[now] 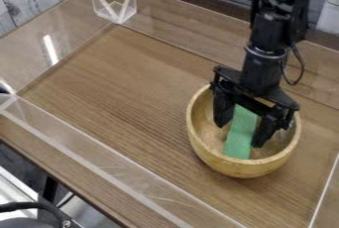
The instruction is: Remove the green block from inside the brown bowl and put it on the table
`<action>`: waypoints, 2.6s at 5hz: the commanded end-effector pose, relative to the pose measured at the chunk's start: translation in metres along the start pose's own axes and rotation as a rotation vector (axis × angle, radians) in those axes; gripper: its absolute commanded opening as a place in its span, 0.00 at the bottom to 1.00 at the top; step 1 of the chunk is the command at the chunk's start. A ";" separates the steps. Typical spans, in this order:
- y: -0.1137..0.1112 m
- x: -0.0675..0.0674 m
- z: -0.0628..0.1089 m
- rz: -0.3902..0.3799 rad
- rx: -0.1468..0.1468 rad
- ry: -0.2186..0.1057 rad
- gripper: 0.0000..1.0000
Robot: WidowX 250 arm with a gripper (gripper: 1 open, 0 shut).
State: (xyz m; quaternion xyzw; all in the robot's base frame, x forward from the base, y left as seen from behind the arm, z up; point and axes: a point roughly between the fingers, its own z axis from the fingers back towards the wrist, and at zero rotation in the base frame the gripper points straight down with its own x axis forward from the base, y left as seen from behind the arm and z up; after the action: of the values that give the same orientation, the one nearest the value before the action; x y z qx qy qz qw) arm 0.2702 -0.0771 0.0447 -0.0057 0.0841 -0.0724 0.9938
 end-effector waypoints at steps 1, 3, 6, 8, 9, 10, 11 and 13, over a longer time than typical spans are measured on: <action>-0.005 0.011 0.016 -0.009 -0.008 -0.072 0.00; -0.006 0.006 0.037 -0.011 -0.025 -0.118 1.00; -0.008 0.005 0.047 -0.006 -0.039 -0.136 1.00; -0.008 0.003 0.051 -0.009 -0.042 -0.137 1.00; -0.008 0.008 0.043 -0.005 -0.038 -0.128 1.00; -0.007 0.012 0.034 0.000 -0.035 -0.114 1.00; -0.005 0.015 0.026 0.007 -0.028 -0.101 1.00; -0.004 0.019 0.020 0.019 -0.026 -0.096 1.00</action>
State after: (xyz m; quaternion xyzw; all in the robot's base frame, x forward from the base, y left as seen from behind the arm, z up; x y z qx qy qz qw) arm 0.2807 -0.0816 0.0487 -0.0155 0.0650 -0.0619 0.9958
